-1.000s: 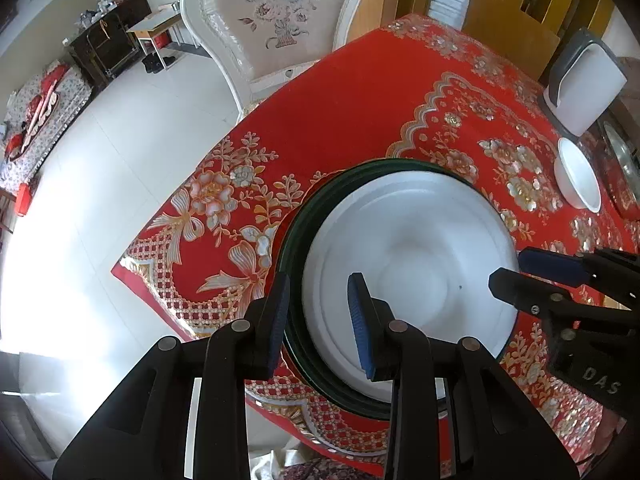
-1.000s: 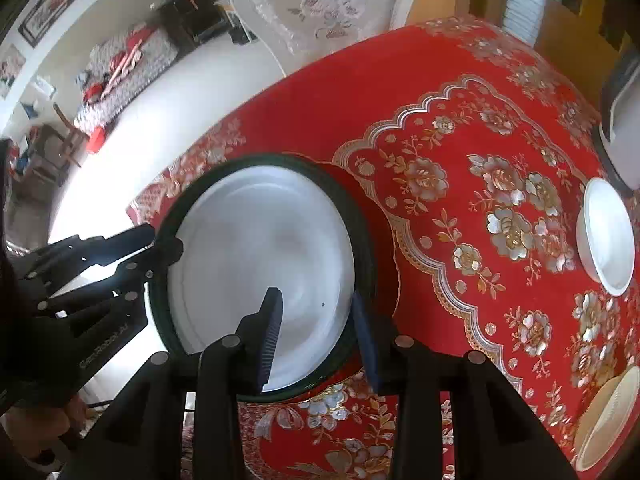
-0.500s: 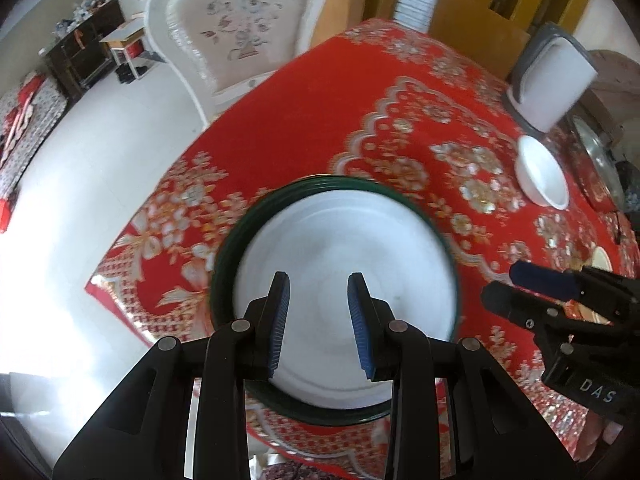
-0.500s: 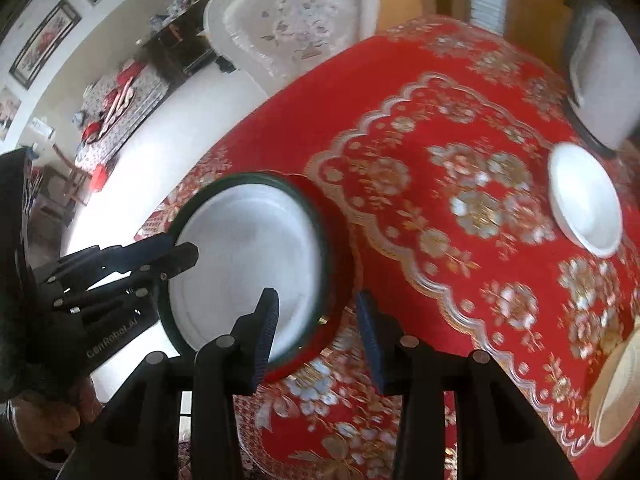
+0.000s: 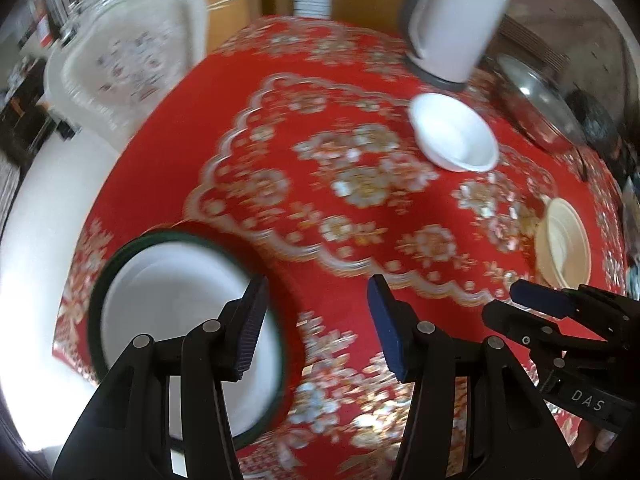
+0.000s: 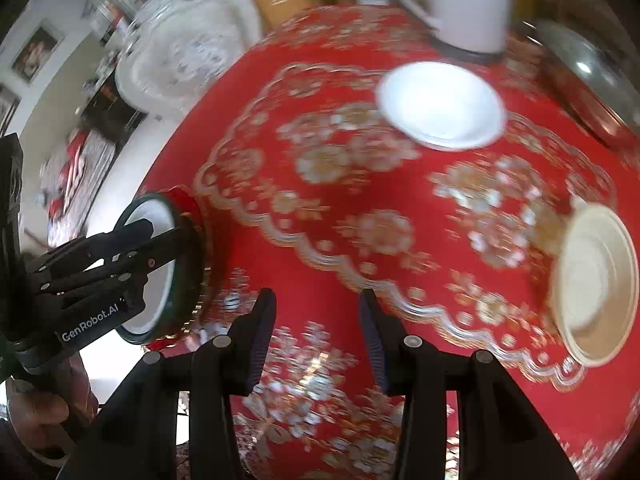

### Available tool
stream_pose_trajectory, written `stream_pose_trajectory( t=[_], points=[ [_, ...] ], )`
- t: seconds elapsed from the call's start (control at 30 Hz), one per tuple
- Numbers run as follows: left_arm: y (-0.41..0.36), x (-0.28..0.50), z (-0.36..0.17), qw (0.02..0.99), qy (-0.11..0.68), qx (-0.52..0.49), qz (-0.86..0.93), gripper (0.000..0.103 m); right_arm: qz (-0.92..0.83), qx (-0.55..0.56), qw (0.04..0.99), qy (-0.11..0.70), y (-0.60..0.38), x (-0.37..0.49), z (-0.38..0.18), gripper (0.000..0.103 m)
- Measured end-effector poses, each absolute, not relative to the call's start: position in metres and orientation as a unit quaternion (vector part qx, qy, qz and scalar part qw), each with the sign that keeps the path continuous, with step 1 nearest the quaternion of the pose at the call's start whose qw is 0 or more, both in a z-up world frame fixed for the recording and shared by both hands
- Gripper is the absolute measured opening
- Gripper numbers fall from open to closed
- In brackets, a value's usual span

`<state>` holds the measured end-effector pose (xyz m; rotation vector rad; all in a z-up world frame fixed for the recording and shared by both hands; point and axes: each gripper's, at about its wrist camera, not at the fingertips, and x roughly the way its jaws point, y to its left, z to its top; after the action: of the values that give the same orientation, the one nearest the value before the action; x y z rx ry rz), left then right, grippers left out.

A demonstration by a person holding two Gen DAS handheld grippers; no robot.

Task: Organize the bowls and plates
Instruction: 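Open the right tool and withdraw it from the white plate, then move the right tool to the small white plate and grasp its rim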

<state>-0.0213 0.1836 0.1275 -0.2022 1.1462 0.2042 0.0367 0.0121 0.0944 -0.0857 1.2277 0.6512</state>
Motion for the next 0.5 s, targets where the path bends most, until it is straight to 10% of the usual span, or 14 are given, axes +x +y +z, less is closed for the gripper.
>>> stream_pose_trajectory(
  t=[0.5],
  points=[
    [0.119, 0.039, 0.121, 0.831, 0.551, -0.056, 0.047, 0.052, 0.229, 0.049, 0.792, 0.564, -0.082, 0.068, 0.097, 0.045]
  ],
)
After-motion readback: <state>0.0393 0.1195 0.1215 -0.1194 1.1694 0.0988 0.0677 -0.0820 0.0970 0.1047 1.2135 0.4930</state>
